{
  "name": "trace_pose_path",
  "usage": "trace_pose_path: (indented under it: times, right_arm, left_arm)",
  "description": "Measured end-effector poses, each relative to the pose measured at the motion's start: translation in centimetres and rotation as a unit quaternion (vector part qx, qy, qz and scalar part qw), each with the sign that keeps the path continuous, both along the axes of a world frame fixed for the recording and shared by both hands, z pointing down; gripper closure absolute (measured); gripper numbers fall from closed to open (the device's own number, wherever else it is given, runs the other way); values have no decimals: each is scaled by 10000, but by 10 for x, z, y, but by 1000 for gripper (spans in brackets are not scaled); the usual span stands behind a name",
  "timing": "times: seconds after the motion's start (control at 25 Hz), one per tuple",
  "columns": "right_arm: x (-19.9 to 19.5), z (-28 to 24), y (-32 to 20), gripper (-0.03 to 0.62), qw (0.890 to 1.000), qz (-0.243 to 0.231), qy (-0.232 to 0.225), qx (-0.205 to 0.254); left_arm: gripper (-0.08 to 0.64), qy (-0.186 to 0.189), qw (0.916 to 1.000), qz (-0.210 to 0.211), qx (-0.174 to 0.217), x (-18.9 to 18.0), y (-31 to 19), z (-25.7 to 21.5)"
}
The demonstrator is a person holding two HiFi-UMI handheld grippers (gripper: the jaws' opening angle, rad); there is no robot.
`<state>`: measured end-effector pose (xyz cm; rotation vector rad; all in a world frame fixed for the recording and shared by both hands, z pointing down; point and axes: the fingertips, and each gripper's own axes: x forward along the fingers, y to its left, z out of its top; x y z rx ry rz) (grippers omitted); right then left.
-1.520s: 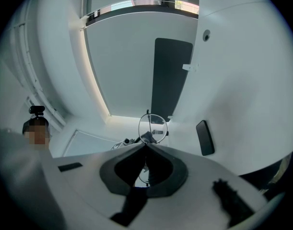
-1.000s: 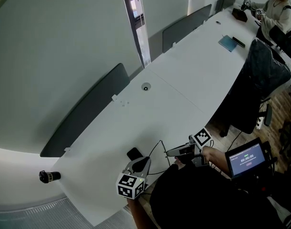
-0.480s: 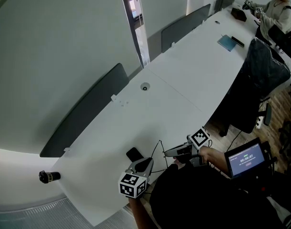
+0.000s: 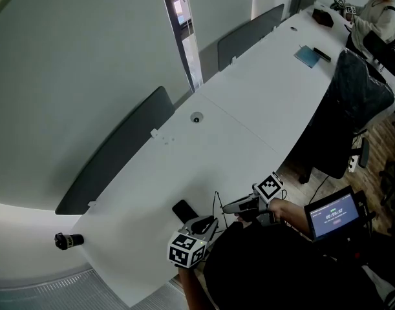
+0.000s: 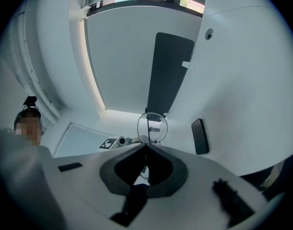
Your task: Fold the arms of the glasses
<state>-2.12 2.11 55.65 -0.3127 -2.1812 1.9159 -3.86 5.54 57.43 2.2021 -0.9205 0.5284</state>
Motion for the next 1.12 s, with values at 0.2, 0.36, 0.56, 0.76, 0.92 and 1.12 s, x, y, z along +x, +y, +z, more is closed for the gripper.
trace_pose_path:
  times: [0.2,0.36,0.56,0.76,0.92,1.12]
  right_arm:
    - [-1,1,2,582,10000,-64,16,59]
    - [0,4,7,583,9999,-105,71,5]
    - [2,3,3,582,10000,-37,-22,-88]
    - [4,5,-1,582,10000,15,-5,-39]
    - [3,1,-2,583,9999,17,-96,73]
    - [-2,-2,5,583,9999,-67,-130,46]
  left_arm:
    - [503,-138,9998,120,-7,1,3,1]
    - [495,-856,9958,302,102,-4,9,12]
    - [486,-716,9968,46,341,-11,7,0]
    - [483,-793,9959,-115,414,-27,8,-14]
    - [494,-1192,9909,-351,518,-46,5,-22]
    - [552,-1845,9815,-232,464,-56,4,-19]
